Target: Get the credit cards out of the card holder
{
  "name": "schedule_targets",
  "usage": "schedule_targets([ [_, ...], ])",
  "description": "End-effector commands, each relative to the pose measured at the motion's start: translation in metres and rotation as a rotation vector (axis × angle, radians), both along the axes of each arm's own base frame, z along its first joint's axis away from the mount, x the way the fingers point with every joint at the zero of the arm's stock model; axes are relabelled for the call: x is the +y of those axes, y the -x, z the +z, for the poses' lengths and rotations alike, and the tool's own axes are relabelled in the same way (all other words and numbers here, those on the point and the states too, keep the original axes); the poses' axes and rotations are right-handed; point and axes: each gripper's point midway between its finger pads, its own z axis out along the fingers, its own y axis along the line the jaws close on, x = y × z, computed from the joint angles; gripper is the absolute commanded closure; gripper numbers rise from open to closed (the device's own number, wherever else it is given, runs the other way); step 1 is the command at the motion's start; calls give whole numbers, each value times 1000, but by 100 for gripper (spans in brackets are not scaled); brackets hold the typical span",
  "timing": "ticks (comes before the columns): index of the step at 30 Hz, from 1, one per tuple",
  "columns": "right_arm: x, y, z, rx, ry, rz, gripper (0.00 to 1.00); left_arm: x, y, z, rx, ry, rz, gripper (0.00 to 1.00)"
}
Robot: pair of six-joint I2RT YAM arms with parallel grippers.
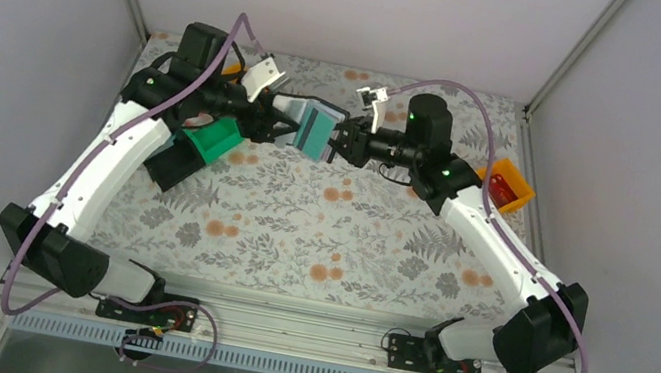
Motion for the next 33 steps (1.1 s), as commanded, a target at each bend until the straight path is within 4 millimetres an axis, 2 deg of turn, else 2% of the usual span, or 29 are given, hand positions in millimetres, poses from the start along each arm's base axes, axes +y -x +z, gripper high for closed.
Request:
schedule_targets([
  [1, 0, 16, 16, -80, -39, 83, 96, 8, -5, 9, -40, -8, 29, 42],
  [4, -2, 21, 13, -86, -40, 105, 96, 8, 4, 11, -45, 3, -3, 64],
  [7, -6, 28, 16, -112, -50, 134, 95, 10, 14, 14, -55, 14, -30, 95],
  [9, -9, 30, 16, -131, -46, 141, 86, 11, 21, 15, -62, 19, -47, 97],
  [14, -28, 21, 3, -144, 2, 63, 36, 17, 32, 22, -84, 37, -57, 98],
  [16, -39, 21, -5, -160, 4, 57, 24, 19, 35, 23, -90, 41, -58, 98],
  [18, -44, 29, -3, -209, -8, 69, 17, 20, 38, 25, -91, 47, -63, 98],
  [20, -47, 36, 2, -250, -27, 75, 2, 21, 37, 24, -88, 47, -55, 98],
  [23, -46, 30, 6, -268, -43, 20, 1, 20, 37, 25, -82, 53, -56, 98],
  [27, -30, 29, 9, -292, -76, 46, 1, 17, 46, 28, -79, 75, -102, 98],
  [28, -25, 31, 12, -301, -86, 61, 1, 17, 48, 28, -79, 77, -107, 98],
  [29, -10, 42, 21, -335, -117, 133, 1, 17, 49, 29, -82, 78, -108, 98],
  [30, -4, 47, 24, -346, -121, 158, 1, 17, 48, 28, -82, 77, -106, 98],
  [32, 4, 54, 27, -371, -125, 188, 5, 17, 49, 28, -83, 77, -107, 97],
  [33, 5, 55, 29, -375, -129, 187, 14, 17, 49, 28, -83, 76, -107, 98],
])
